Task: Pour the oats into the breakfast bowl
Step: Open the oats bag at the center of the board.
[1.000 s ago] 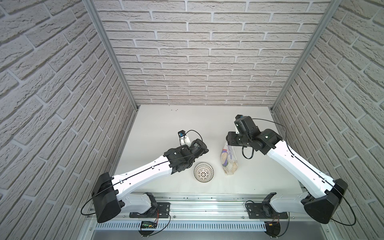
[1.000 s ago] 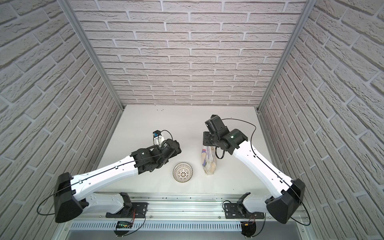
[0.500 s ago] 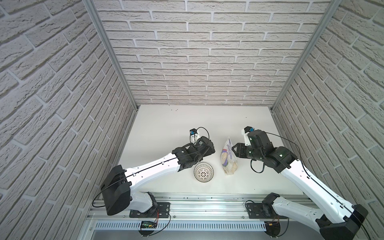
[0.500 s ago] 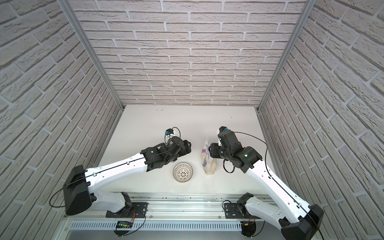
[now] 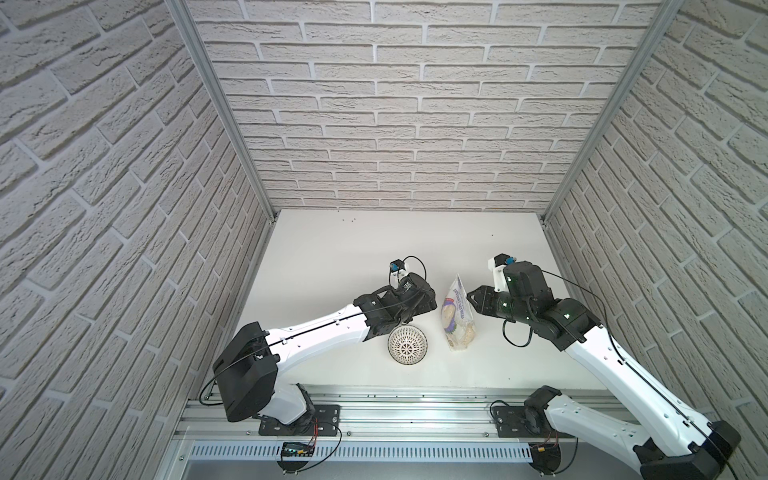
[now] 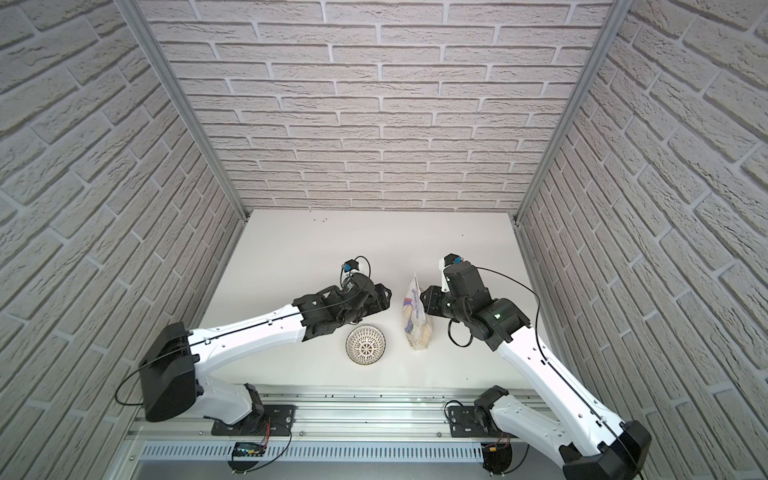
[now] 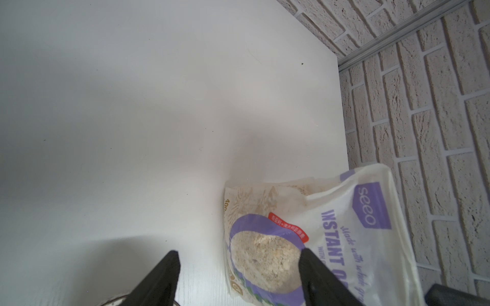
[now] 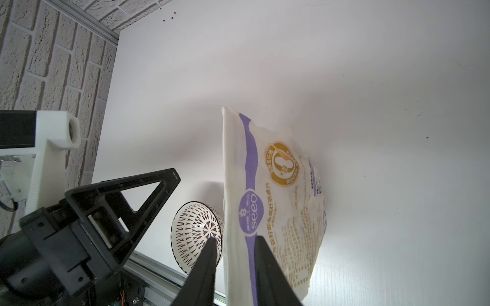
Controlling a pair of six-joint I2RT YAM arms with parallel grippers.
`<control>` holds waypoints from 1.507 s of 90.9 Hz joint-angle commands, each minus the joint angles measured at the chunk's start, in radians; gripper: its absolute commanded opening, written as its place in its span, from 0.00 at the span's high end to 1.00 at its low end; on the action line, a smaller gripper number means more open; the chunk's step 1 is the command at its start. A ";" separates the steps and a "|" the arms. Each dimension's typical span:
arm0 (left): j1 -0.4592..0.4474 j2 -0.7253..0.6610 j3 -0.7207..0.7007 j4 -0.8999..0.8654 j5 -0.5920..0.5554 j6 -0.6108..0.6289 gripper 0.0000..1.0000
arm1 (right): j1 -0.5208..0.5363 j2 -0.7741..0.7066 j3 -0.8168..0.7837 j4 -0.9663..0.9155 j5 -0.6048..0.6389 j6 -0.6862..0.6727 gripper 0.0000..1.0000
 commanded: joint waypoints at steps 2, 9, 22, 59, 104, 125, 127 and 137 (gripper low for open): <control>-0.002 0.008 0.020 0.036 0.006 0.011 0.26 | -0.006 -0.004 -0.016 0.032 -0.006 0.006 0.75; -0.001 0.012 0.021 0.039 0.010 0.010 0.26 | -0.006 -0.002 -0.020 0.034 0.001 0.006 0.76; -0.001 0.015 0.023 0.039 0.016 0.008 0.26 | -0.007 0.004 -0.025 0.038 -0.006 0.003 0.78; -0.001 0.015 0.025 0.029 0.012 0.008 0.25 | -0.009 0.012 -0.033 0.051 -0.029 -0.008 0.79; -0.002 0.024 0.038 0.011 0.006 0.007 0.25 | -0.008 -0.002 -0.030 0.047 -0.028 -0.013 0.79; -0.001 0.018 0.046 0.008 0.001 0.012 0.25 | -0.008 0.005 -0.040 0.044 -0.018 -0.021 0.85; -0.001 0.017 0.046 0.007 0.000 0.012 0.25 | -0.008 0.004 -0.042 0.044 -0.018 -0.021 0.86; -0.002 0.011 0.046 0.009 0.000 0.012 0.25 | -0.007 0.001 -0.041 0.038 -0.005 -0.023 0.88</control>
